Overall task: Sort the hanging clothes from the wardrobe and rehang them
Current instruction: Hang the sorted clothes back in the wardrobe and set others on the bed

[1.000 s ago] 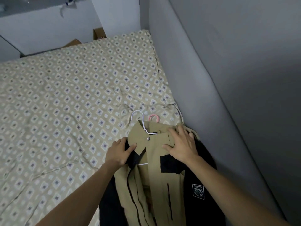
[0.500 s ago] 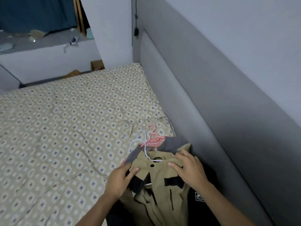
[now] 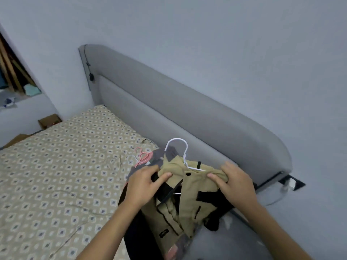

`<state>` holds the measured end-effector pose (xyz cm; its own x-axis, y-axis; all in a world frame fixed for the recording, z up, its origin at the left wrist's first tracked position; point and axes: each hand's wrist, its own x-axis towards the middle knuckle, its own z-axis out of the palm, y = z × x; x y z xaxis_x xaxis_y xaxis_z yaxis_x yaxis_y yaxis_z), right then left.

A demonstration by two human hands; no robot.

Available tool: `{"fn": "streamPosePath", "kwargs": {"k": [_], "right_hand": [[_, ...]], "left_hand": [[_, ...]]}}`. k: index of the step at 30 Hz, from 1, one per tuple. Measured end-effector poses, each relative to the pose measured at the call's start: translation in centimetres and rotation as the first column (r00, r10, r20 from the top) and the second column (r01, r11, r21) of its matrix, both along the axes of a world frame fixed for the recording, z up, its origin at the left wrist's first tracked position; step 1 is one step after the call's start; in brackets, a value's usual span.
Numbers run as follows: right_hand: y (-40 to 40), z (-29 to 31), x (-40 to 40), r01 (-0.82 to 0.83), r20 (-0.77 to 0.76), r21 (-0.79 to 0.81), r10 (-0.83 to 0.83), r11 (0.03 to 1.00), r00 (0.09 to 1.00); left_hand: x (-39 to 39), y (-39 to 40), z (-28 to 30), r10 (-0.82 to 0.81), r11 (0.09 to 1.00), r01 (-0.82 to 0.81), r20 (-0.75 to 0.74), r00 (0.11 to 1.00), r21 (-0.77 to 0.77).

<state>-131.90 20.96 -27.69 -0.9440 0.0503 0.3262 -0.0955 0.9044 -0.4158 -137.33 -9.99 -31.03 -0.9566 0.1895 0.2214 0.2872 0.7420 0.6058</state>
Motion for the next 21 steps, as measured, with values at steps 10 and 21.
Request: {"fn": "streamPosePath", "kwargs": {"k": [10,21], "right_hand": [[8.5,6.7,20.3,0.396,-0.039,-0.205,-0.412,0.895,0.91],[9.9,7.3,43.7,0.76,-0.042,-0.277,-0.797,0.588,0.602]], "left_hand": [[7.8,14.2,12.2,-0.423,0.906,0.415,-0.211,0.881,-0.083],[21.7,26.3,13.4,-0.791,0.605,0.792,-0.18,0.585,-0.083]]}}
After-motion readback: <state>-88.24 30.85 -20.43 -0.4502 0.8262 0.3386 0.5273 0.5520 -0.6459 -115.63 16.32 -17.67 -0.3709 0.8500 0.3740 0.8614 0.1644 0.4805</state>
